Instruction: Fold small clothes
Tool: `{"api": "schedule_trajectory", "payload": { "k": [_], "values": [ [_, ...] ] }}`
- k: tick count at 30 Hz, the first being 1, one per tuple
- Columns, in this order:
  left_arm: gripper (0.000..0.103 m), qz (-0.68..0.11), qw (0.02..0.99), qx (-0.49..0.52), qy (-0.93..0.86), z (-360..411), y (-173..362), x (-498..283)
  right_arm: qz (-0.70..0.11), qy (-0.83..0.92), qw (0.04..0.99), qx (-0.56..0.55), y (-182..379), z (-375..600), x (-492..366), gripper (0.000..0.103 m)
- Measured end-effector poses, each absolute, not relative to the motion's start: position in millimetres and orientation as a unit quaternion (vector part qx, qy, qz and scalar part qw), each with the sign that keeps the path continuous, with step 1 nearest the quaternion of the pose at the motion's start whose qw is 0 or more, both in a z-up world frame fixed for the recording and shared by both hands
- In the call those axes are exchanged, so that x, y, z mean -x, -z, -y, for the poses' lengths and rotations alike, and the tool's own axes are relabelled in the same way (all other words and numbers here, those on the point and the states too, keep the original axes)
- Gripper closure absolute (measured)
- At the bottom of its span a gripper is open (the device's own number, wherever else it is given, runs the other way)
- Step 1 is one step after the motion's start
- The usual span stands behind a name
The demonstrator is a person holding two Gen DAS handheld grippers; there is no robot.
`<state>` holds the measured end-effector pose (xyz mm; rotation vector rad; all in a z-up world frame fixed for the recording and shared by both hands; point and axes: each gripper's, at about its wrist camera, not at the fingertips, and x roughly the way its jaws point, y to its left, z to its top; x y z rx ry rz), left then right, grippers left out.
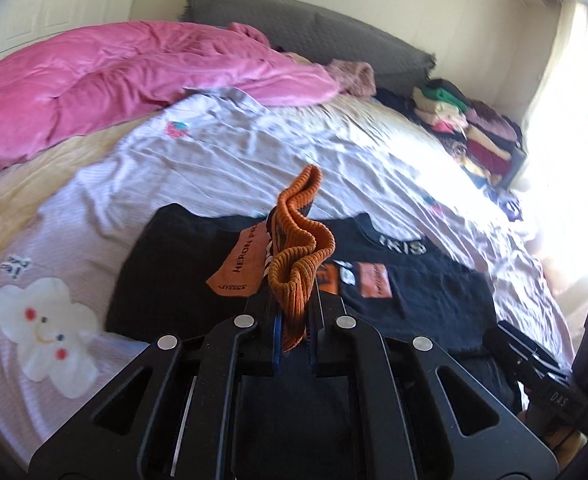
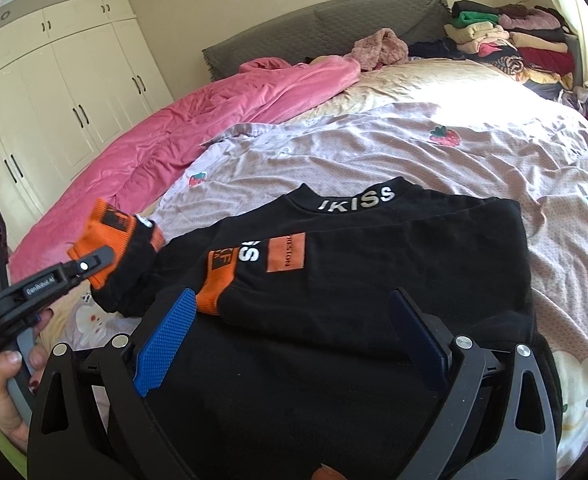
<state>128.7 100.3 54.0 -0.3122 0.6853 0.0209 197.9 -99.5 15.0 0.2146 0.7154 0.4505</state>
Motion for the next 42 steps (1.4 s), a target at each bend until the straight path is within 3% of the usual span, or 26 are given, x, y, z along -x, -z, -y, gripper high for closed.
{"api": "schedule_trajectory", "payload": {
  "k": [3, 5, 7, 15, 29, 36, 42],
  "values": [
    [0.096, -0.355, 0.925, 0.137, 0.010, -77, -42, -137, -0.348, -0.210, 0.907, -0.111, -12, 110, -198, 0.007],
    [0.089, -0.369, 0.919, 0.131, 0.031, -65, -32, -140, -0.350, -0.206, 0.907, -0.114, -10, 116, -199, 0.007],
    [0.073, -0.381, 0.914, 0.133, 0.051, -56, -26, -143, -0.353, -0.202, 0.906, -0.116, -8, 119, -200, 0.007],
    [0.064, -0.379, 0.914, 0.140, 0.042, -65, -25, -135, -0.371, -0.212, 0.897, -0.115, 2, 115, -203, 0.007],
    [0.029, -0.368, 0.921, 0.090, -0.084, -121, -24, -120, -0.419, -0.309, 0.849, -0.091, 19, 38, -200, 0.007],
    [0.028, -0.363, 0.921, 0.101, -0.100, -141, -23, -112, -0.444, -0.324, 0.830, -0.093, 32, 7, -215, 0.018],
    [0.028, -0.363, 0.921, 0.100, -0.097, -143, -20, -111, -0.470, -0.316, 0.816, -0.116, 48, -5, -235, 0.034]
  ]
}}
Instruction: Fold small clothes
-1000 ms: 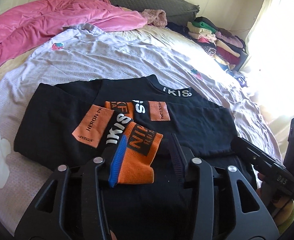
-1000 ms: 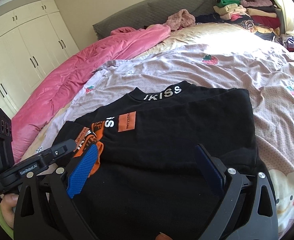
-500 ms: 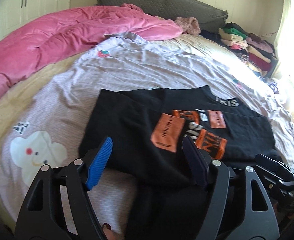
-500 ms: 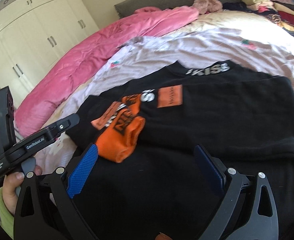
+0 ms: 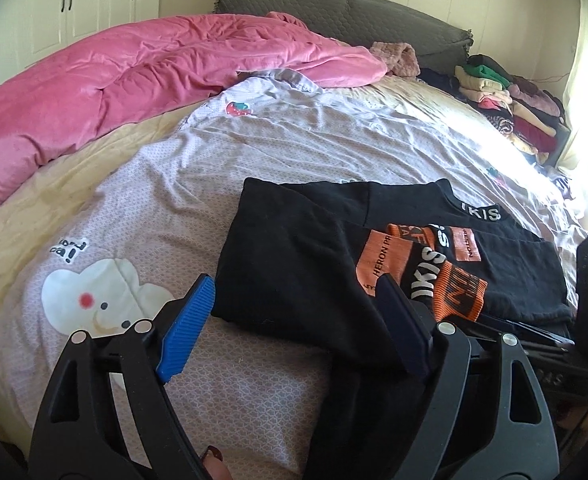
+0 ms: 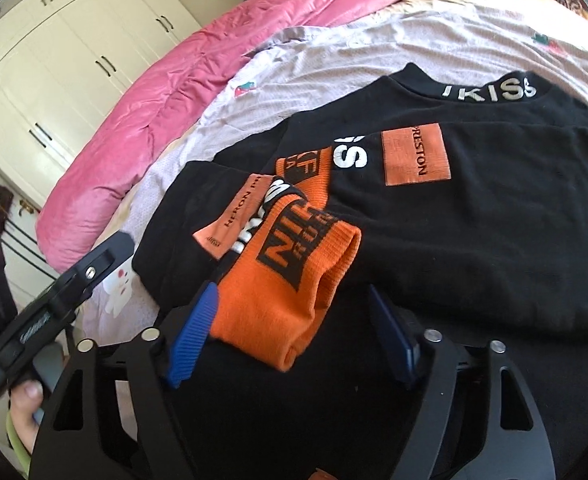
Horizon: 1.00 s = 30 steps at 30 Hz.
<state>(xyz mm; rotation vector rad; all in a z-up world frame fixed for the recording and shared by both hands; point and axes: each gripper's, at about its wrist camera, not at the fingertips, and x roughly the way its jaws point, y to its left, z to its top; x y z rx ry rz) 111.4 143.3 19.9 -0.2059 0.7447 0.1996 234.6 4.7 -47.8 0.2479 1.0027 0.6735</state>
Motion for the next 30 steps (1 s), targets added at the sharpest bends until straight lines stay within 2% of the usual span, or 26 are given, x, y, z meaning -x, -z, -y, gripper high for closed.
{"api": "schedule_trajectory", "payload": {
  "k": [2, 3, 5, 6, 7, 13, 21, 30],
  "values": [
    [0.028, -0.362, 0.921, 0.101, -0.097, -143, -20, -111, -0.471, -0.315, 0.816, -0.112, 49, -6, -236, 0.051],
    [0.028, -0.362, 0.921, 0.102, -0.096, -144, -19, -111, -0.472, -0.319, 0.814, -0.112, 50, -8, -238, 0.062],
    [0.028, -0.362, 0.921, 0.102, -0.096, -143, -19, -111, -0.475, -0.323, 0.811, -0.111, 51, -8, -238, 0.069],
    [0.028, -0.362, 0.921, 0.101, -0.099, -143, -19, -111, -0.474, -0.325, 0.811, -0.110, 52, -8, -238, 0.077],
    [0.028, -0.362, 0.922, 0.099, -0.100, -143, -19, -111, -0.471, -0.331, 0.810, -0.111, 51, -7, -237, 0.088],
    [0.028, -0.357, 0.923, 0.100, -0.101, -143, -20, -109, -0.421, -0.354, 0.830, -0.092, 25, -4, -228, 0.097],
    [0.028, -0.355, 0.924, 0.103, -0.100, -144, -22, -108, -0.359, -0.332, 0.869, -0.073, -17, 35, -228, 0.097],
    [0.028, -0.353, 0.926, 0.096, -0.091, -136, -26, -108, -0.327, -0.271, 0.902, -0.070, -34, 92, -234, 0.097]
  ]
}}
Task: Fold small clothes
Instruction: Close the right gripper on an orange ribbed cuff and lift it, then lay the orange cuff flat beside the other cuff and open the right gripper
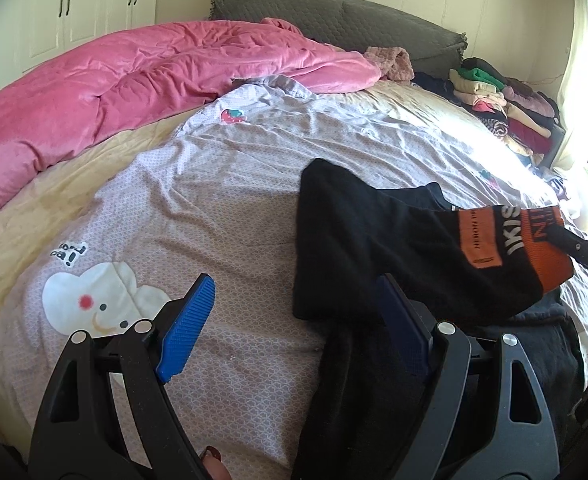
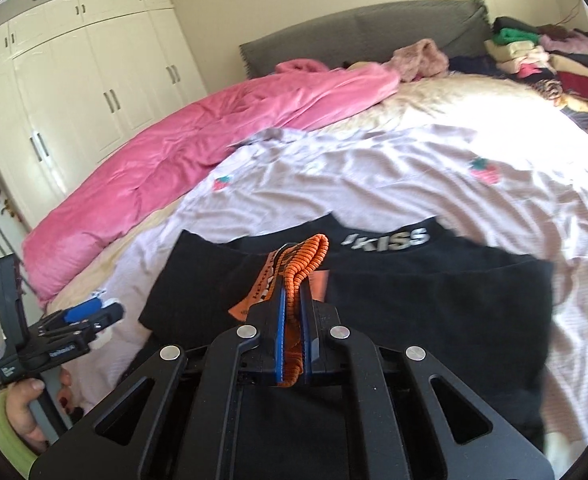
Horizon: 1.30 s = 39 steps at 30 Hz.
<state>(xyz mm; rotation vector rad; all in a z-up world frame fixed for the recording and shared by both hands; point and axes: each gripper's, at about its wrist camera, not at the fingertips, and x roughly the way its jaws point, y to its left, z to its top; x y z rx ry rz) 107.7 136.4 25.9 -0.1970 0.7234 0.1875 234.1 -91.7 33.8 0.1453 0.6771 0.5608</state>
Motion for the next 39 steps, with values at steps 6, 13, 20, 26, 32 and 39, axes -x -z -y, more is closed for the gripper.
{"api": "schedule_trajectory", "payload": {
  "k": [6, 13, 20, 26, 32, 39],
  "values": [
    [0.028, -0.351, 0.927, 0.095, -0.089, -133, -27, -108, -0.320, -0.236, 0.915, -0.074, -31, 125, -238, 0.098],
    [0.028, -0.337, 0.932, 0.093, -0.091, -126, -33, -109, -0.310, -0.208, 0.925, -0.069, -29, 148, -236, 0.098],
    [0.028, -0.341, 0.932, 0.090, -0.081, -118, -37, -117, -0.312, -0.177, 0.931, -0.074, -19, 168, -241, 0.098],
    [0.035, -0.361, 0.928, 0.078, -0.049, -96, -29, -137, -0.320, -0.168, 0.929, -0.084, -9, 176, -245, 0.098],
    [0.040, -0.392, 0.917, 0.070, -0.014, -73, -15, -162, -0.322, -0.155, 0.930, -0.084, -5, 182, -246, 0.098],
    [0.050, -0.423, 0.905, 0.050, 0.015, -50, 2, -193, -0.334, -0.141, 0.928, -0.080, 2, 184, -250, 0.098]
  ]
}}
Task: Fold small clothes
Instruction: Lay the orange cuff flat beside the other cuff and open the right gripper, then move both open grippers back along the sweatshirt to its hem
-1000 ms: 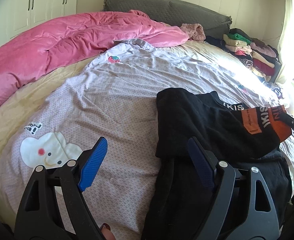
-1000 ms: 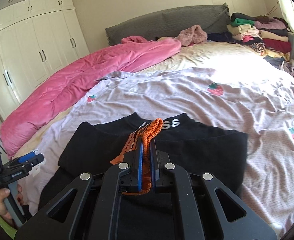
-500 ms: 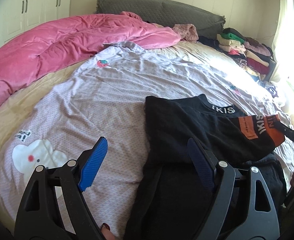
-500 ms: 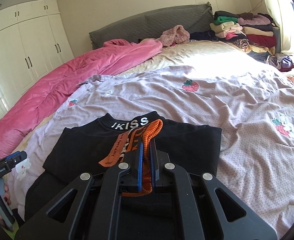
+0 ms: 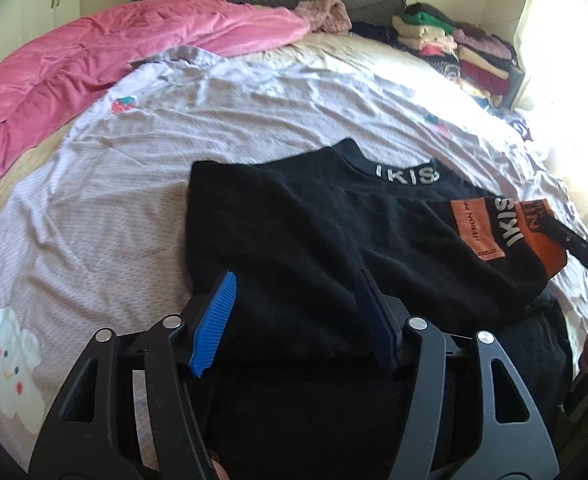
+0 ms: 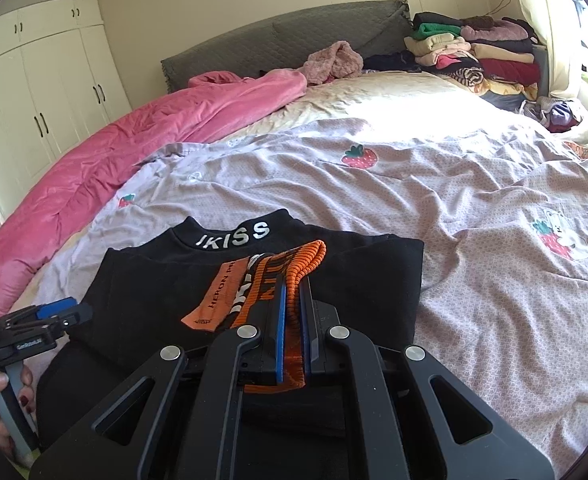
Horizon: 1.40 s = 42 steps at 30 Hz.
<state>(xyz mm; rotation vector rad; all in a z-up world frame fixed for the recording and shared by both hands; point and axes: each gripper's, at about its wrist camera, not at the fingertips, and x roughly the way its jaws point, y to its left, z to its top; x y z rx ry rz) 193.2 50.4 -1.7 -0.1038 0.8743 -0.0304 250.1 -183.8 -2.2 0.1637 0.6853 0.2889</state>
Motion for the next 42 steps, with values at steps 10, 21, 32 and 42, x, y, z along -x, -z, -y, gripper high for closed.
{"api": "schedule_trajectory", "payload": {
  "k": [10, 21, 32, 42],
  "values": [
    [0.049, -0.444, 0.894, 0.047, 0.025, -54, 26, -195, -0.337, -0.070, 0.936, -0.073, 6, 195, -245, 0.097],
    [0.049, -0.439, 0.897, 0.047, 0.034, -54, 25, -193, -0.357, -0.161, 0.920, -0.020, 11, 136, -237, 0.096],
    [0.049, -0.437, 0.897, 0.051, 0.041, -57, 25, -190, -0.370, -0.201, 0.907, 0.013, 12, 83, -239, 0.089],
    [0.049, -0.438, 0.896, 0.050, 0.045, -57, 24, -187, -0.400, -0.187, 0.897, 0.024, 27, 83, -246, 0.068]
  ]
}}
